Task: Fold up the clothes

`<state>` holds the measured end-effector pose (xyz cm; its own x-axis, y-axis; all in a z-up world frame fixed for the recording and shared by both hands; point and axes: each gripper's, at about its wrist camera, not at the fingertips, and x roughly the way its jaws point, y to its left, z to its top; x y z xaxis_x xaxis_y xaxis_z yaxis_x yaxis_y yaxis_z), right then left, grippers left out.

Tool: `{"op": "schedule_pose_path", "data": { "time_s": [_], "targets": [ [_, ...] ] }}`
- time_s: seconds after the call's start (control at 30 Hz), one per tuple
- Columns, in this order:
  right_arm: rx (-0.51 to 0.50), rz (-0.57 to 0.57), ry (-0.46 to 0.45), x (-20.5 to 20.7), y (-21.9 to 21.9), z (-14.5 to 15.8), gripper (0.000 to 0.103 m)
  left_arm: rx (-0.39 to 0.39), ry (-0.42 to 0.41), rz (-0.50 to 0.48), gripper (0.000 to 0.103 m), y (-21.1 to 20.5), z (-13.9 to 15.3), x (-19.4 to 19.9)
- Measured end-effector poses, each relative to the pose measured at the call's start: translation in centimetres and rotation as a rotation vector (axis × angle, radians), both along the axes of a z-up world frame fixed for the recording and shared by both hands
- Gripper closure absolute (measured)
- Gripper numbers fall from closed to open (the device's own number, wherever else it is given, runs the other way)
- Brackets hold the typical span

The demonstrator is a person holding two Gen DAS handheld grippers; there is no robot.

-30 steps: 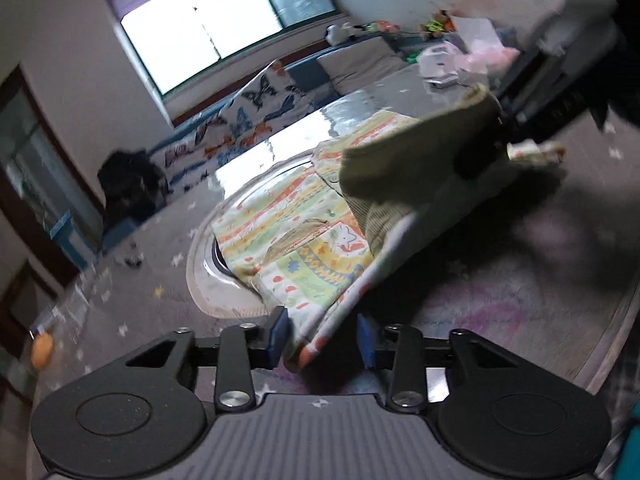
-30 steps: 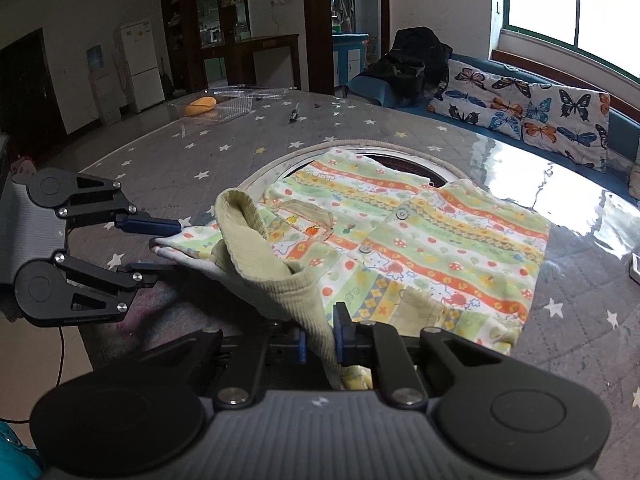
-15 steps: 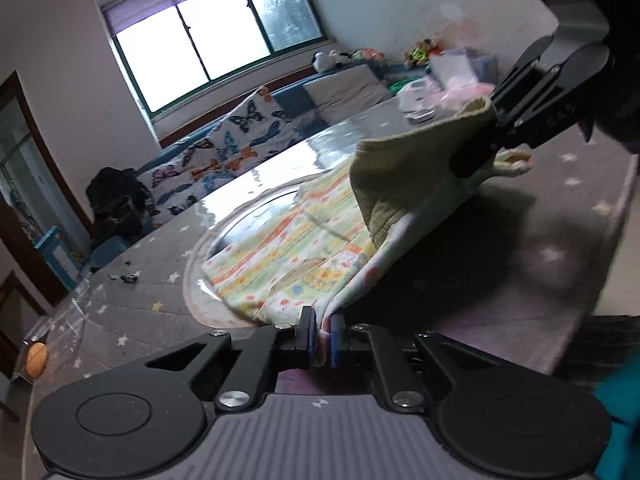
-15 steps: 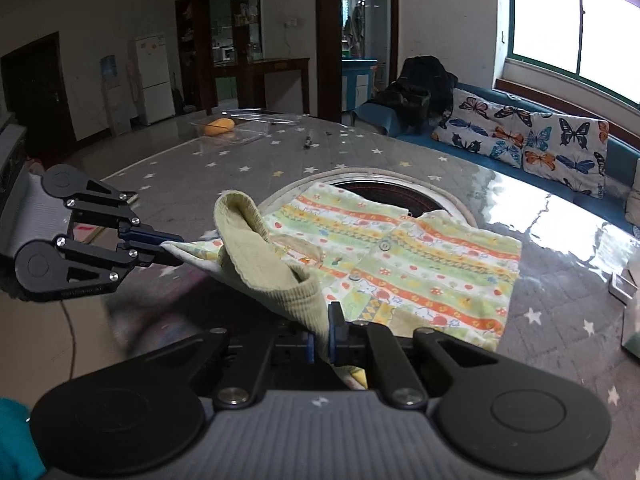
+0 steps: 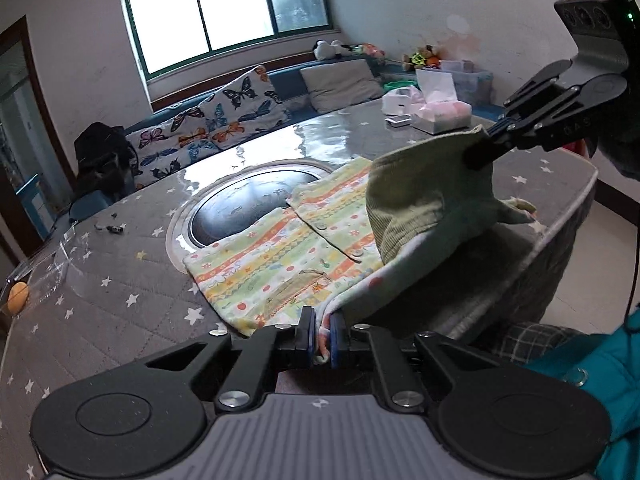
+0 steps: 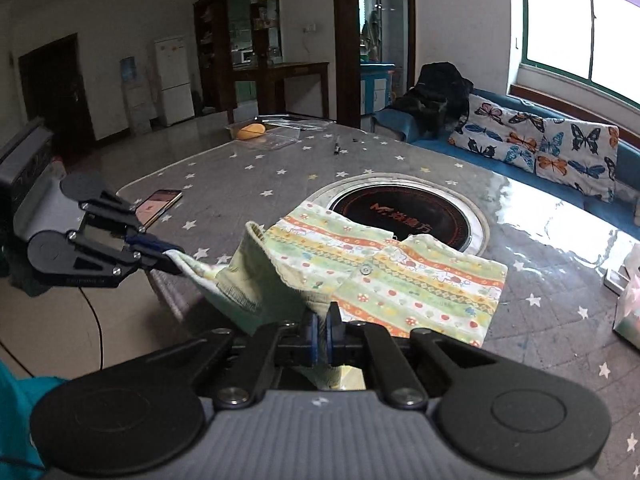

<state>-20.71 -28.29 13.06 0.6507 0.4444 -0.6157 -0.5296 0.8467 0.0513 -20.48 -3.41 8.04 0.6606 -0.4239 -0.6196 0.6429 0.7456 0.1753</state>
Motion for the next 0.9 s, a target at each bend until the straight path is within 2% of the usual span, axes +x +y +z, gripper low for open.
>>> {"op": "schedule_pose_path", "data": {
  "time_s": [0.2,0.3,0.4,0.57,0.67,0.8,0.9],
  "targets": [
    [-0.005,-0.005,-0.041,3.5,0.0,2.0,0.1,-0.065,-0.008,0.064,0.095,0.5,1.6,3.6],
    [-0.023,-0.004,-0.057,7.4,0.6,3.1,0.1,-0.091,0.011,0.106,0.095,0.5,2.0,7.0],
    [-0.051,-0.01,-0.045,12.4,1.3,3.1,0.1,-0.119,0.07,0.158,0.095,0.6,1.9,11.0],
    [-0.092,-0.045,-0.006,19.8,3.0,0.3,0.1,-0.127,0.176,0.259,0.095,0.7,0.2,17.8],
    [-0.105,-0.074,0.03,23.1,3.9,-2.5,0.1,-0.117,0.25,0.311,0.095,0.7,-1.7,21.0],
    [-0.098,-0.126,0.081,26.0,4.3,-6.2,0.1,-0.09,0.291,0.355,0.095,0.4,-3.8,23.2],
    [-0.061,-0.174,0.118,27.4,3.6,-8.0,0.096,-0.079,0.297,0.366,0.095,0.2,-4.3,23.6]
  ]
}}
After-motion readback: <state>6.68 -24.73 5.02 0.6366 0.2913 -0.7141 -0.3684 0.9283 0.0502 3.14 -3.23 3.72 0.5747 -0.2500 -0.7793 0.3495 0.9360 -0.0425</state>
